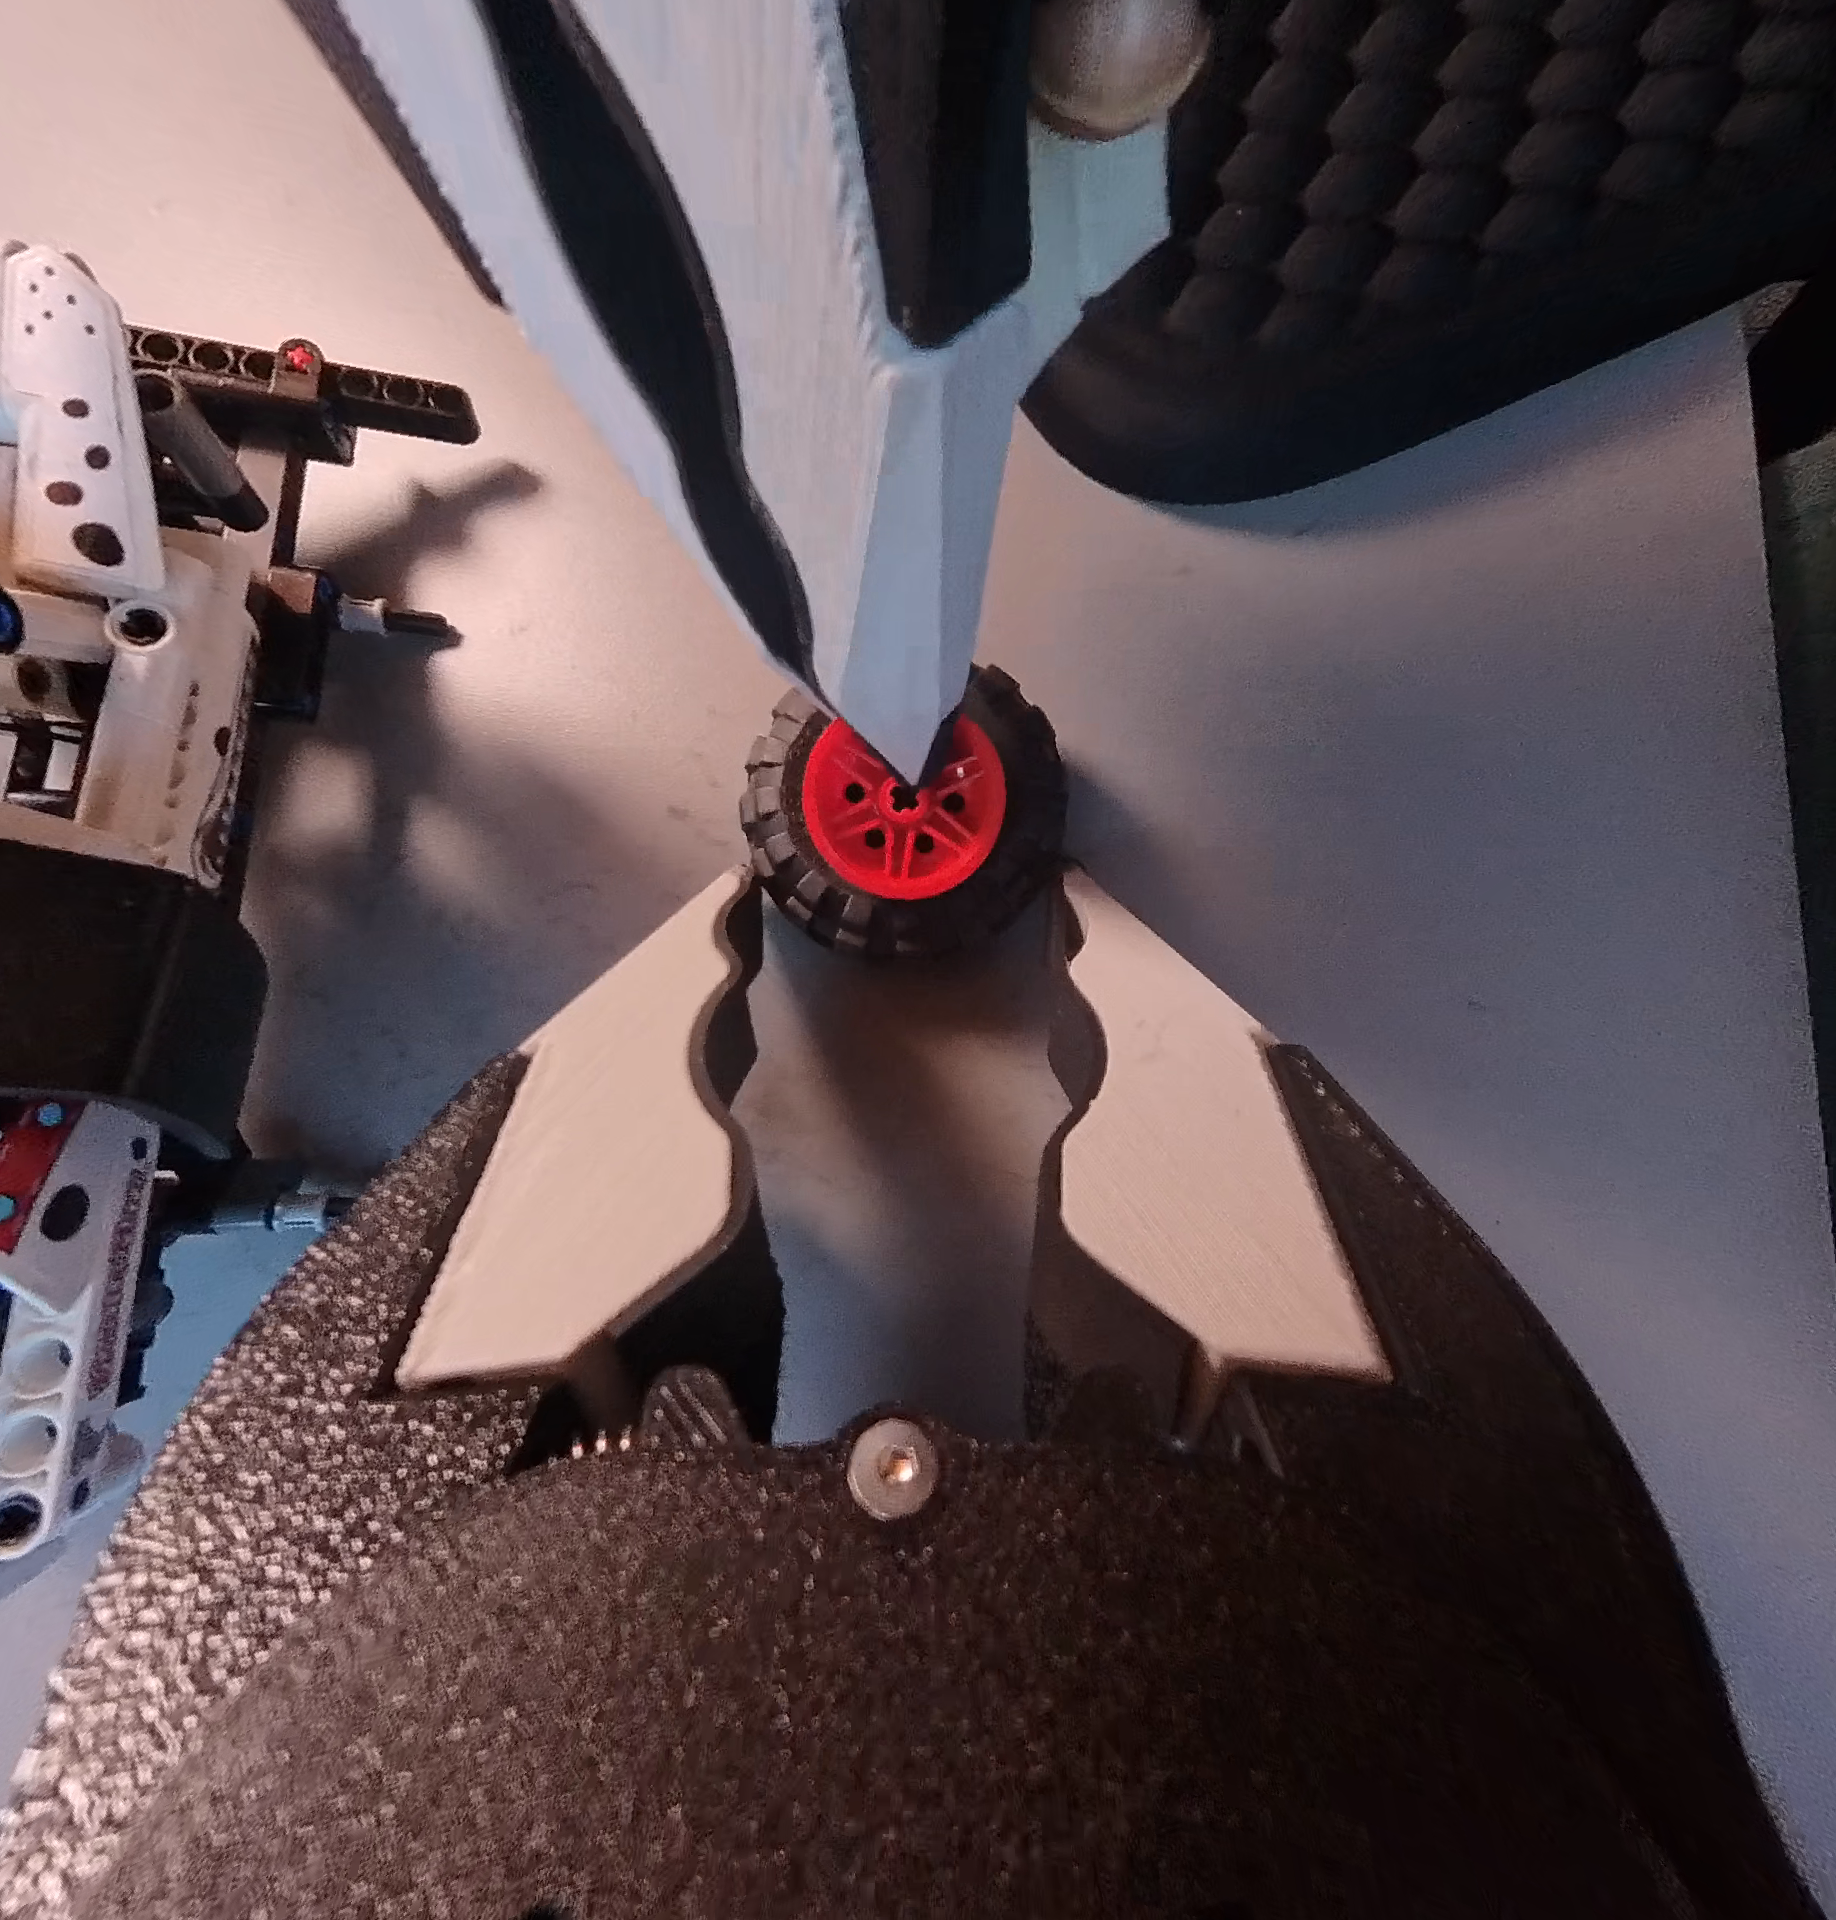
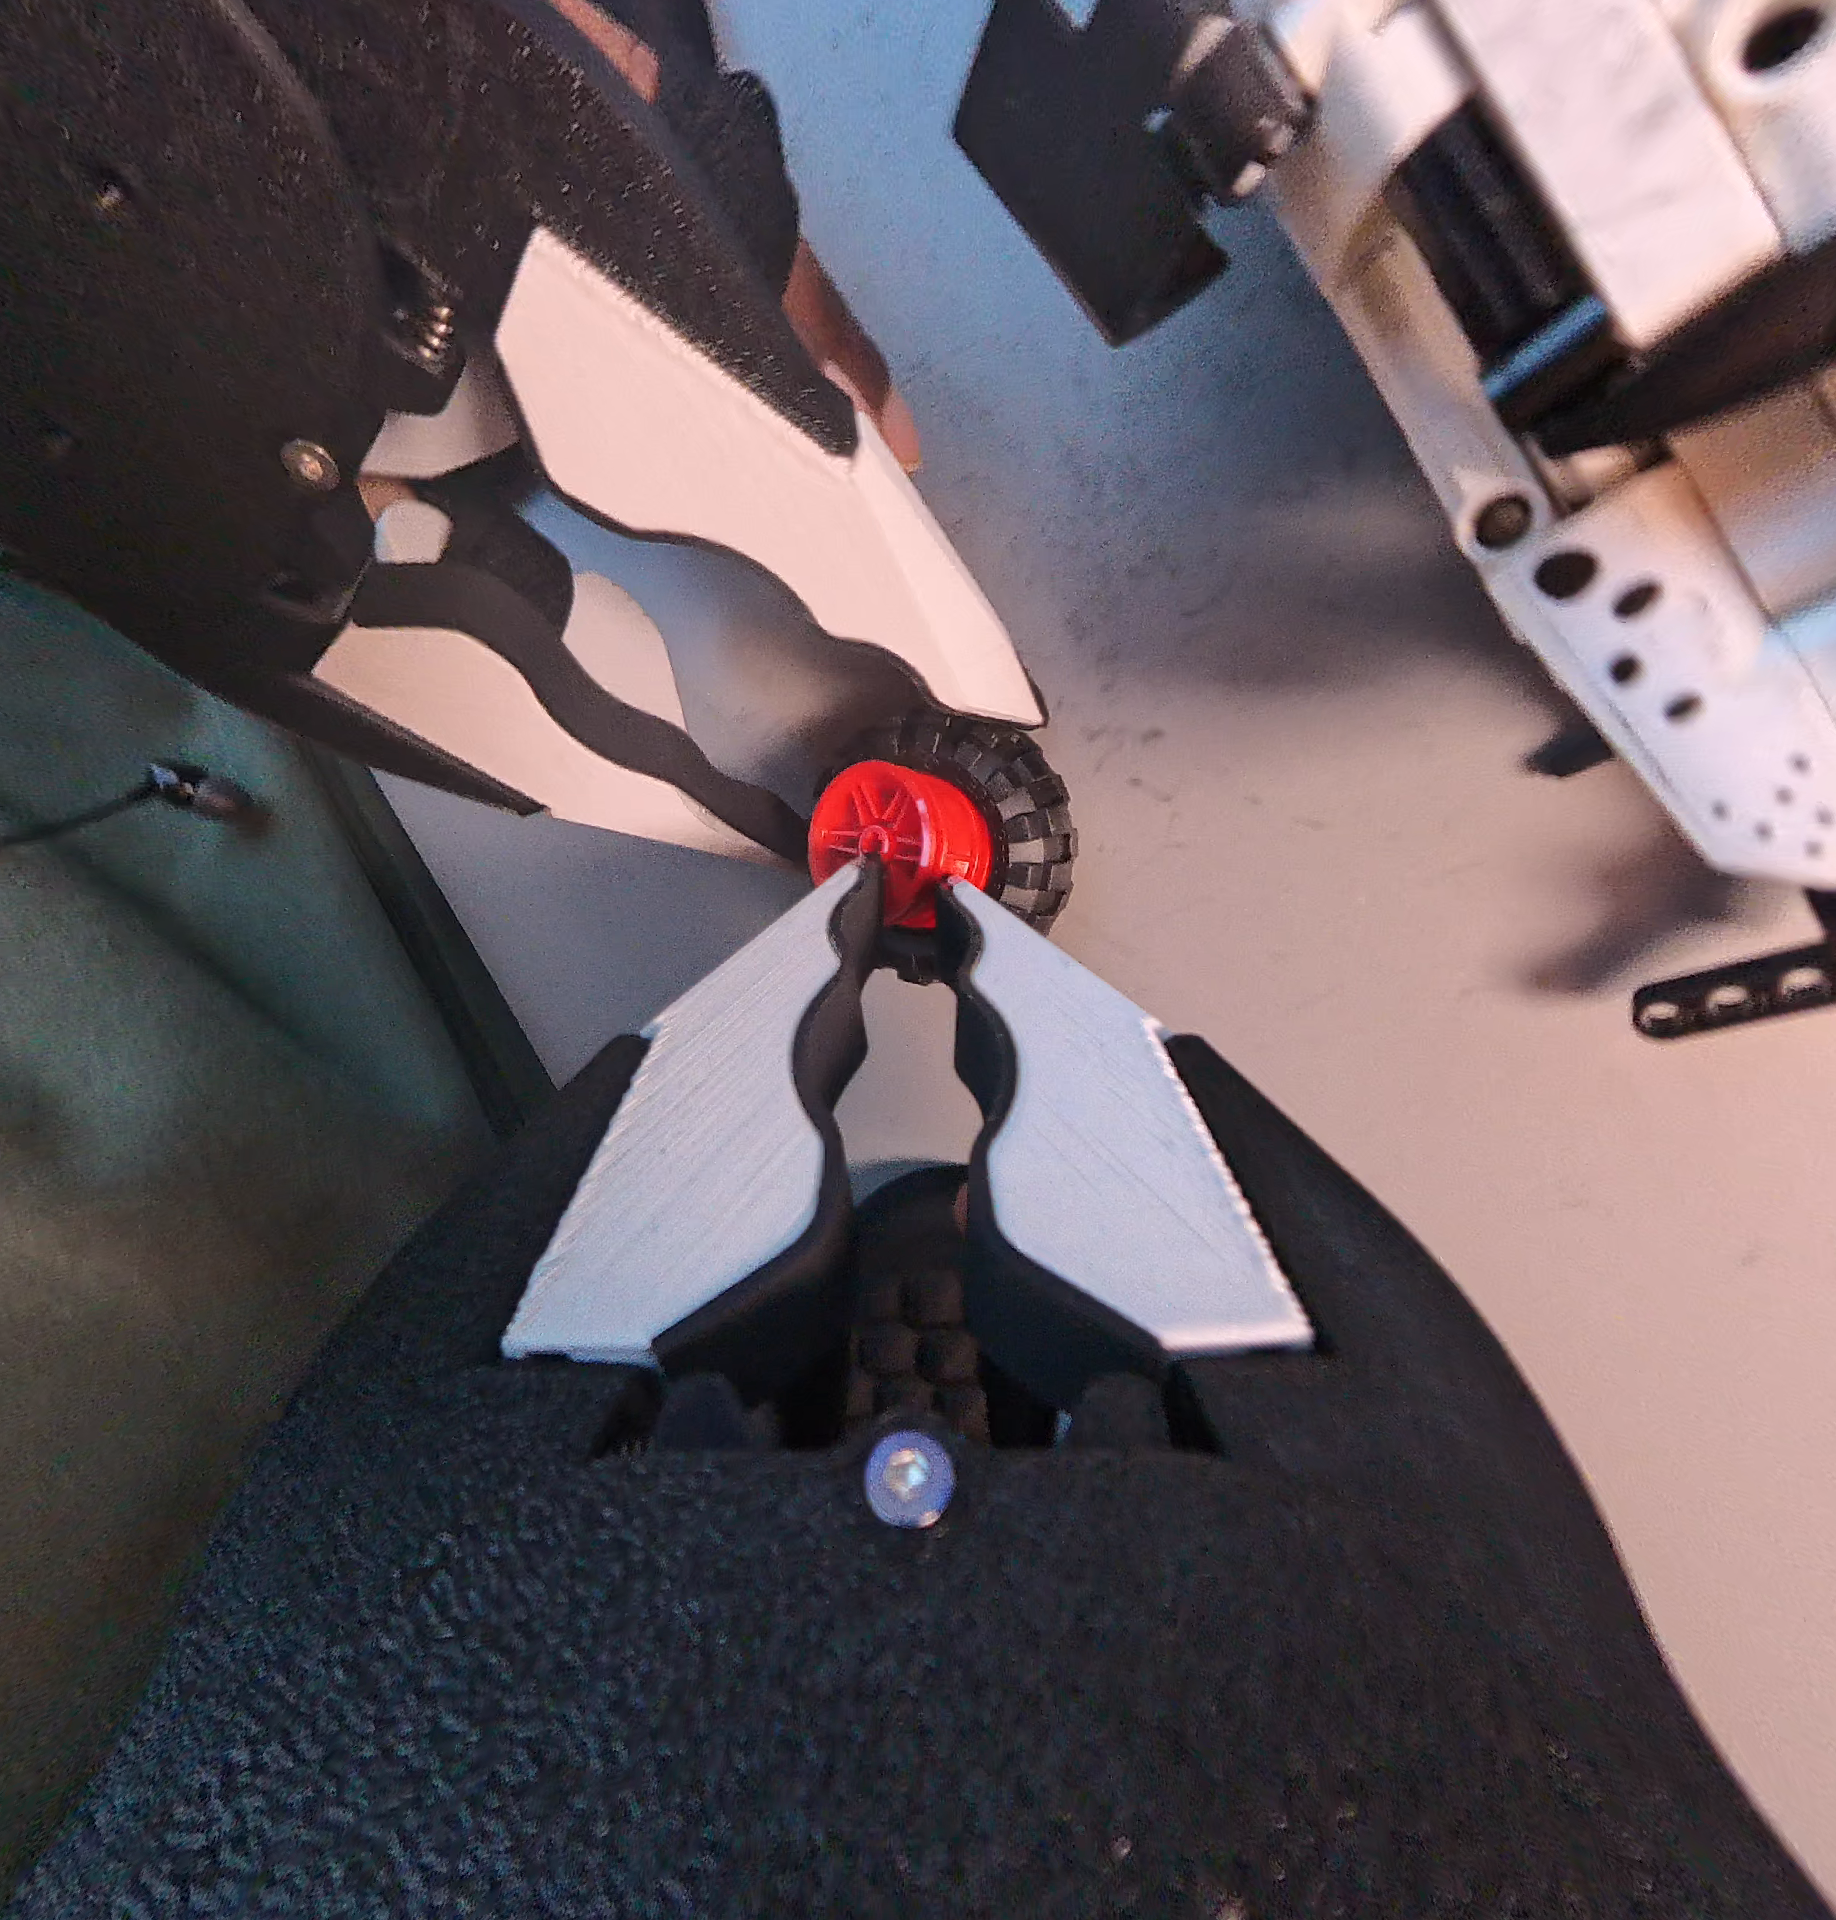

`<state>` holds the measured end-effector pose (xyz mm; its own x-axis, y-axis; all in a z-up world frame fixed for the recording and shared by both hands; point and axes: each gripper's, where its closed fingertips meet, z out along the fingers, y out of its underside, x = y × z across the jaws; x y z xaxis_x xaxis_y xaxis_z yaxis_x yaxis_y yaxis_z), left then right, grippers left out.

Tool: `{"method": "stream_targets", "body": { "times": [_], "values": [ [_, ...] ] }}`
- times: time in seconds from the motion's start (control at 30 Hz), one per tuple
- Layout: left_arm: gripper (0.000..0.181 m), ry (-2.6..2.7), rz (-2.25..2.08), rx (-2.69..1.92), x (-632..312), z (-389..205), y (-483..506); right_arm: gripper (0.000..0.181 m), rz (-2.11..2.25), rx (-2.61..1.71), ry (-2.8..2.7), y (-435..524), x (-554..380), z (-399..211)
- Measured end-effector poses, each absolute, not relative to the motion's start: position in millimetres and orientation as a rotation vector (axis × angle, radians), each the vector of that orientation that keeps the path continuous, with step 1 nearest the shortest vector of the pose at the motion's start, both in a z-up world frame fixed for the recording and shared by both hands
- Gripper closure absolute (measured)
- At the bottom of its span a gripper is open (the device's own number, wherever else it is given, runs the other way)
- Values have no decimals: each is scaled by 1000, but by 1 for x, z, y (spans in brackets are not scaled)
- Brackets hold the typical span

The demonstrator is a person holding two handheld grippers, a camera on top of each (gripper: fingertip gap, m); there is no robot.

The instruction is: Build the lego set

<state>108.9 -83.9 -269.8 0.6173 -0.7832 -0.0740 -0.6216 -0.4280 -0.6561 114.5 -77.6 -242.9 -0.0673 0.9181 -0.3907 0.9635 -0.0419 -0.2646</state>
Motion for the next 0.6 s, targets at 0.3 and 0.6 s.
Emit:
{"method": "stream_targets", "body": {
  "times": [0.3, 0.6],
  "values": [
    [128, 1103, -373, -2201, 110, -271, -84, 173, -749, 1944, 2066, -80, 115, -252],
    [128, 1108, -375, -2194, 110, -270, -84, 172, -726, 2103, 2256, -78, 113, -246]
  ]
}}
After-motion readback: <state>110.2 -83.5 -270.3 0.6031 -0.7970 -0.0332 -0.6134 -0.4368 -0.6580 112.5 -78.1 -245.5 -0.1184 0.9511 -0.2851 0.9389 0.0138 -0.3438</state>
